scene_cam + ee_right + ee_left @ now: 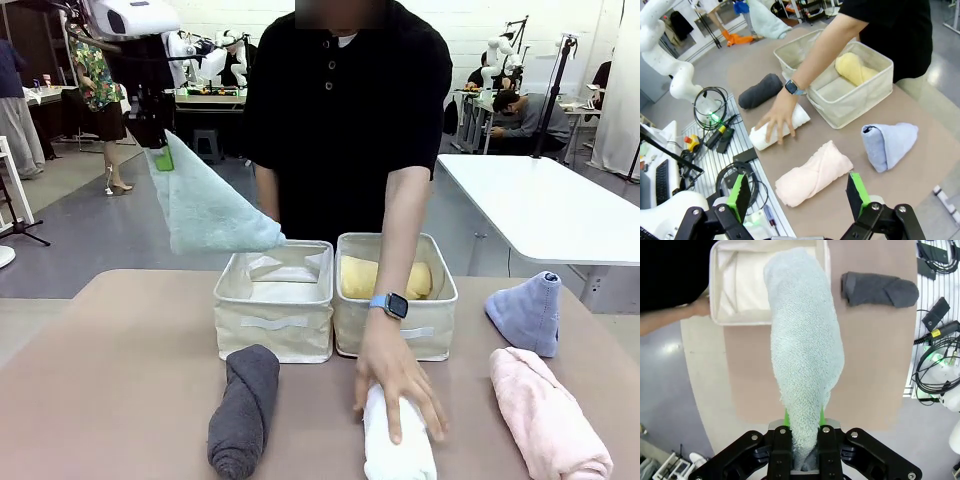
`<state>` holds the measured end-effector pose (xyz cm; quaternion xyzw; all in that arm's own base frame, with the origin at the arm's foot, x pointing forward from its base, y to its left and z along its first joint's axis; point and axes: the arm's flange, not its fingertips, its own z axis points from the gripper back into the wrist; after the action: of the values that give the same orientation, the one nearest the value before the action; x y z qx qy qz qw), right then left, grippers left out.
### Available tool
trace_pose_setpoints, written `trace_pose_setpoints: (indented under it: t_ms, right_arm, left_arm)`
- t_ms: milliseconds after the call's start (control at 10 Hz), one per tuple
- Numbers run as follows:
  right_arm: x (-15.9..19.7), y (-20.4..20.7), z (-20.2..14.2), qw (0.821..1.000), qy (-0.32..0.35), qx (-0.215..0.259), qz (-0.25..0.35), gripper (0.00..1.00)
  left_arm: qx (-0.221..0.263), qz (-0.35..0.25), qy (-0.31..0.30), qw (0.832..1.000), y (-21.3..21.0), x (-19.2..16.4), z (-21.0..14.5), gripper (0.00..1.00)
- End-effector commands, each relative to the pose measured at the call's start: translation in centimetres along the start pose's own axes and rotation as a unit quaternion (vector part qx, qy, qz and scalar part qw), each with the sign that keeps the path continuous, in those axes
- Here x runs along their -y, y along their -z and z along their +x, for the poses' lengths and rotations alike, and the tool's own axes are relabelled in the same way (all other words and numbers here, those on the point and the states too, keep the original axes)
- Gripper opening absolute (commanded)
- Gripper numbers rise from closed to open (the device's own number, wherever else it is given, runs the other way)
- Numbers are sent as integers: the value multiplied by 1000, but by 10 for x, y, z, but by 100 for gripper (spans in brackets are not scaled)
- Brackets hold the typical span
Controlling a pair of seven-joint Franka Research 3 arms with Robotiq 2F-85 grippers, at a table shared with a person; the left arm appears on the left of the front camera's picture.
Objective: Sort the towels based on their folding style.
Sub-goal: Pick up one triangle-folded towel and place it in the left Fabric basket.
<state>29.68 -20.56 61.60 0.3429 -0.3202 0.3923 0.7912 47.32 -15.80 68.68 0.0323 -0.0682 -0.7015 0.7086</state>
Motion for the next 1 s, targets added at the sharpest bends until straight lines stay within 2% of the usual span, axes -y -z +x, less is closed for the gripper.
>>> trace_pose_setpoints:
  t_ms: [0, 300, 500, 900]
  right_arm:
    - [1, 0, 2, 1000, -9, 15, 6, 100]
    - [1, 0, 2, 1000, -9, 15, 6, 100]
    - [1, 0, 2, 1000, -9, 15, 6, 100]
    - [1, 0, 2, 1000, -9, 15, 6, 100]
  left_arm:
    - [14, -11, 12, 1000, 5, 2, 3, 16]
    - [0, -3, 1, 1000, 2, 0, 1, 16]
    - [-20, 17, 15, 1000, 33, -16, 28, 16]
    - [-42, -2, 30, 999, 82, -34, 64, 16]
